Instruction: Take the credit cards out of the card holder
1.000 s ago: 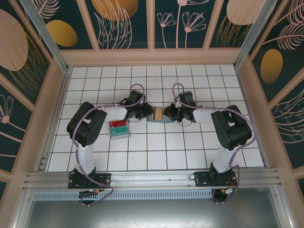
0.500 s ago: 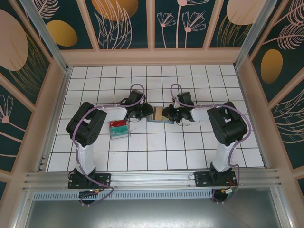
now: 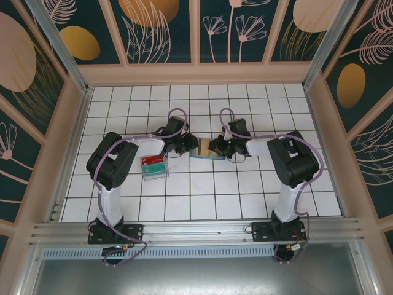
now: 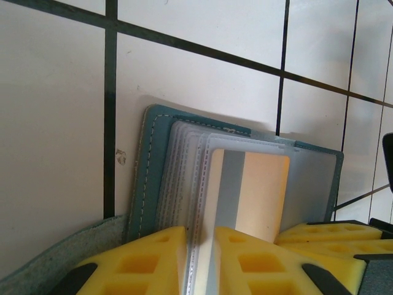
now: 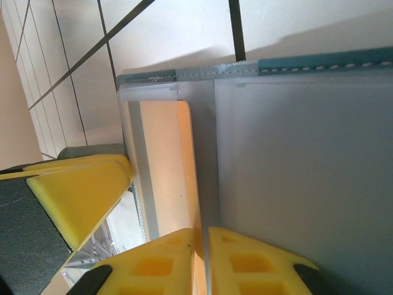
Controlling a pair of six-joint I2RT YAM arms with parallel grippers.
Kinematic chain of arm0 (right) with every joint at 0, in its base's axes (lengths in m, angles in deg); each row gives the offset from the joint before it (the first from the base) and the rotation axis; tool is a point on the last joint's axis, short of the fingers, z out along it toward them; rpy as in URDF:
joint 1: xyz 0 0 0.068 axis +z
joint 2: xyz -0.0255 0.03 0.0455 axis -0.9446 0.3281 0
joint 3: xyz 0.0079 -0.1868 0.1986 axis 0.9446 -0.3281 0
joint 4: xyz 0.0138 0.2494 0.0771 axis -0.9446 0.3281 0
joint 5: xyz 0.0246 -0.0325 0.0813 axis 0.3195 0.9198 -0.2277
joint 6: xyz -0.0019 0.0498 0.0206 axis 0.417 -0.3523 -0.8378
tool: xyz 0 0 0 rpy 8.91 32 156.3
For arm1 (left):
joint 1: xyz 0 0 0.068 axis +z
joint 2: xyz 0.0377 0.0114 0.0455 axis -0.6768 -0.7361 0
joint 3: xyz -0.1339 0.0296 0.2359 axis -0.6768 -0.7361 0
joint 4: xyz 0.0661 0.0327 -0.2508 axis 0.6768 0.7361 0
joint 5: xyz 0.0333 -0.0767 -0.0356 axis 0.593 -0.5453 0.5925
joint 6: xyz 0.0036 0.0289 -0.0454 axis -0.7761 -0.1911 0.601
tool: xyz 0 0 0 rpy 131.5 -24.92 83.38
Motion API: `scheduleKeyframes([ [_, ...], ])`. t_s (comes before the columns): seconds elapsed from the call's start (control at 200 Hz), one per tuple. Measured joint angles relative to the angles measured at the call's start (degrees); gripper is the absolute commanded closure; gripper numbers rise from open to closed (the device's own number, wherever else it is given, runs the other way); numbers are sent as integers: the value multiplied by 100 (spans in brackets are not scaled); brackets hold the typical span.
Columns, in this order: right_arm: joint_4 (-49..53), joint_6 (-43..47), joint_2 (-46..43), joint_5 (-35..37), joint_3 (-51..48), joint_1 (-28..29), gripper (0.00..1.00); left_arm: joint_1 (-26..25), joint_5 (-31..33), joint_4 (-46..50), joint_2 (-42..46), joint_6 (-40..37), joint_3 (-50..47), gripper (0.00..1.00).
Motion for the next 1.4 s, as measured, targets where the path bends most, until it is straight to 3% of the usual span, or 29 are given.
scheduleKeyframes([
  [0.165, -22, 35, 28, -33, 11, 0, 100, -7, 2, 17, 0, 0, 4, 79],
  [0.37, -28, 103, 26, -28, 4, -7, 100, -7, 68, 111, -4, 0, 31, 84],
  [0.716, -66, 149, -168, -11, -291, -168, 100, -11, 175, 179, -11, -2, 48, 84],
  [0.786, -87, 153, -168, -17, -308, -166, 86, -11, 175, 181, -11, -2, 48, 84],
  [0.956, -219, 140, -166, -114, -310, -166, 83, -11, 173, 190, -11, -2, 59, 84],
  [1.126, -321, 120, -149, -138, -308, -166, 84, -11, 170, 188, -11, -2, 59, 84],
  [1.401, -337, 146, -61, -155, -278, -166, 97, -11, 177, 192, -11, -2, 59, 84],
])
